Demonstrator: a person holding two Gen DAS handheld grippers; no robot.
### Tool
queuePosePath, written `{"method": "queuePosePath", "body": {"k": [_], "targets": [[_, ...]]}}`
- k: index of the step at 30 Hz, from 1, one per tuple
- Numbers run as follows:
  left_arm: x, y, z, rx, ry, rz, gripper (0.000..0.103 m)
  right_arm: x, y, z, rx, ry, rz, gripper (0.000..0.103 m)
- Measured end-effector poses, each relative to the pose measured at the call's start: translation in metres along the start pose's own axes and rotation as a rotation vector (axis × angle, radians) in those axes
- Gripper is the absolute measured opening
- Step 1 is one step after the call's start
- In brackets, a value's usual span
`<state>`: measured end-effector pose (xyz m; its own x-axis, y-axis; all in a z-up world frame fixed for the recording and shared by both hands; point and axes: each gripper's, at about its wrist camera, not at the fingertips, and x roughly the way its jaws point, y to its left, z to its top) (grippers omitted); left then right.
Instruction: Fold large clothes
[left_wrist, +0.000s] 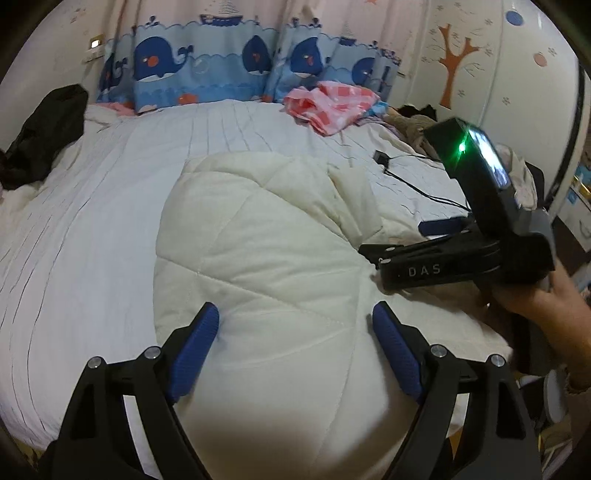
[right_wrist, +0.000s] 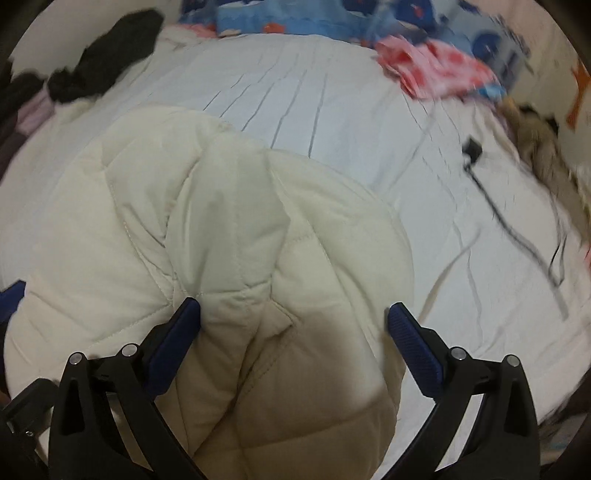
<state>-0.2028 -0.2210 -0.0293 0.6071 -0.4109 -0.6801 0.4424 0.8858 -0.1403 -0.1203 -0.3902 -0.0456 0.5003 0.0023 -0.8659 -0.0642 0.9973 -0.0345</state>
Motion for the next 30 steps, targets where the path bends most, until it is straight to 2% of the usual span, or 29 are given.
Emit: {"method": "queuePosePath", "body": {"k": [3, 5, 9, 12, 15, 17, 18, 19, 21, 22, 24, 28, 30], "targets": [[-0.009, 0.014, 0.006, -0.052, 0.006, -0.091, 0.081, -0.002, -0.007, -0.009, 0.059, -0.025, 0.016, 0.096], [-0.019, 0.044, 0.008, -0.168, 0.009, -0.170, 0.081, -0.002, -0.009, -0.015, 0.088, -0.051, 0.023, 0.096], [-0.022, 0.111, 0.005, -0.397, 0.016, -0.214, 0.081, -0.001, -0.018, -0.019, 0.141, -0.086, 0.074, 0.096], [-0.002, 0.140, 0.000, -0.501, 0.070, -0.249, 0.084, -0.001, -0.022, -0.022, 0.174, -0.099, 0.109, 0.096], [0.028, 0.145, -0.005, -0.543, 0.157, -0.298, 0.089, -0.002, -0.022, -0.023, 0.185, -0.105, 0.122, 0.096], [0.052, 0.142, -0.012, -0.579, 0.201, -0.358, 0.097, 0.000, -0.025, -0.023, 0.197, -0.107, 0.137, 0.096], [0.063, 0.138, -0.013, -0.602, 0.213, -0.404, 0.097, 0.001, -0.026, -0.024, 0.205, -0.109, 0.145, 0.096], [0.068, 0.134, -0.012, -0.604, 0.221, -0.428, 0.097, 0.002, -0.026, -0.024, 0.216, -0.115, 0.156, 0.096], [0.065, 0.119, -0.001, -0.543, 0.204, -0.383, 0.097, 0.007, -0.028, -0.026, 0.250, -0.141, 0.187, 0.097], [0.059, 0.110, 0.009, -0.480, 0.174, -0.371, 0.097, 0.009, -0.030, -0.026, 0.266, -0.154, 0.195, 0.097], [0.046, 0.105, 0.023, -0.417, 0.126, -0.356, 0.088, 0.009, -0.028, -0.022, 0.301, -0.196, 0.228, 0.097], [0.010, 0.127, 0.062, -0.283, 0.010, -0.252, 0.084, 0.014, 0.003, 0.008, 0.343, -0.264, 0.317, 0.097], [-0.010, 0.151, 0.076, -0.235, -0.029, -0.167, 0.084, 0.025, 0.038, 0.038, 0.330, -0.281, 0.399, 0.097]]}}
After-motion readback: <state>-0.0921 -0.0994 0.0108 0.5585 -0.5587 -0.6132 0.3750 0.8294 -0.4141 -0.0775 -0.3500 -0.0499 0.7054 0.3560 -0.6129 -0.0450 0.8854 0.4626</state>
